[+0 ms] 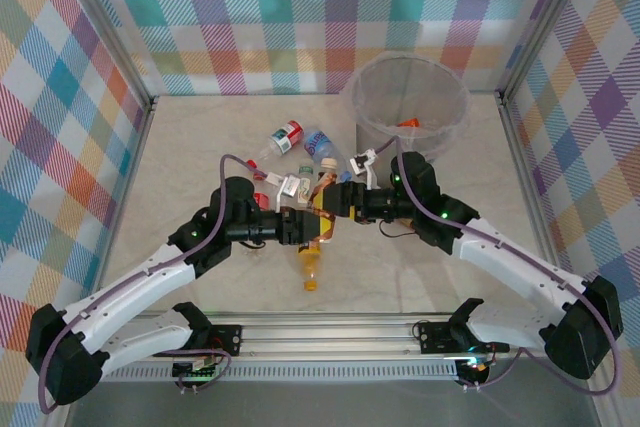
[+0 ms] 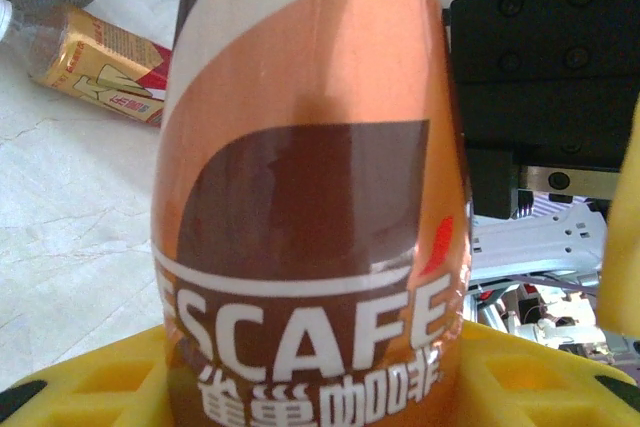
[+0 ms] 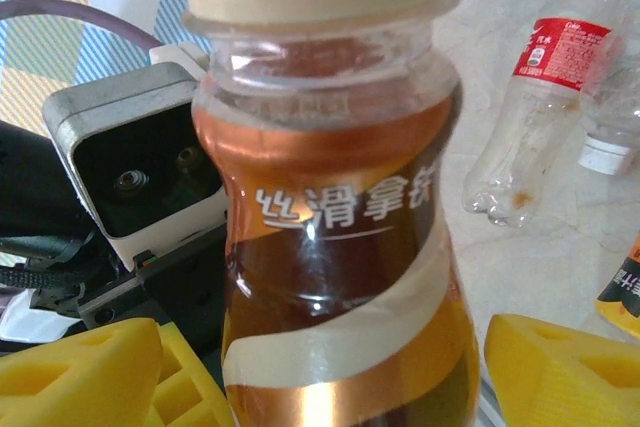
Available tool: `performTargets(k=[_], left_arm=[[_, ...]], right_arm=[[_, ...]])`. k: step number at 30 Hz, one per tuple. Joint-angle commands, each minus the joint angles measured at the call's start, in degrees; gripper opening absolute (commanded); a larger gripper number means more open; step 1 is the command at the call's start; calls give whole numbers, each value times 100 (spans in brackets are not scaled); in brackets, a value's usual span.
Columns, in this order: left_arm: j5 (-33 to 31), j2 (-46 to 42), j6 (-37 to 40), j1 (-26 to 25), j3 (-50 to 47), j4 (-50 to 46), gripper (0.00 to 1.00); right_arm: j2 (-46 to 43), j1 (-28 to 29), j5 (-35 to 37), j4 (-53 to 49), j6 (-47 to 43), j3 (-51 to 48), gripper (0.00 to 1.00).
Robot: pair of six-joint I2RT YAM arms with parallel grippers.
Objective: Put the plastic bottles in the bin
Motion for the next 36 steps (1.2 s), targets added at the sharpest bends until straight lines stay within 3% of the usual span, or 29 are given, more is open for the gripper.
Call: performTargets(k=[1,16,19,22,27,33,36], left_arm=[[96,59,-88,54,93,347,51],[33,108,93,42,115,319,57],[44,138,122,41,164,245,62],[84,137,237,41,258,84,76],[-67,-242,1160,48,595,-790,99],[-828,-848,2051,41,830,-1122,100],[-865,-884,2485,43,1003,-1095,100]], right_arm=[[134,24,-262,229,36,15,81],[184,26,-251,371,136,-5,60],[142,30,-192,372,138,4,57],[45,21,-38,202,42,65,55],[-293,17,805,-1157,-742,497,53],[-621,-36,1947,-2494,-1706,1116,53],[-642,-62,2542,-3081,-2176,1594,53]])
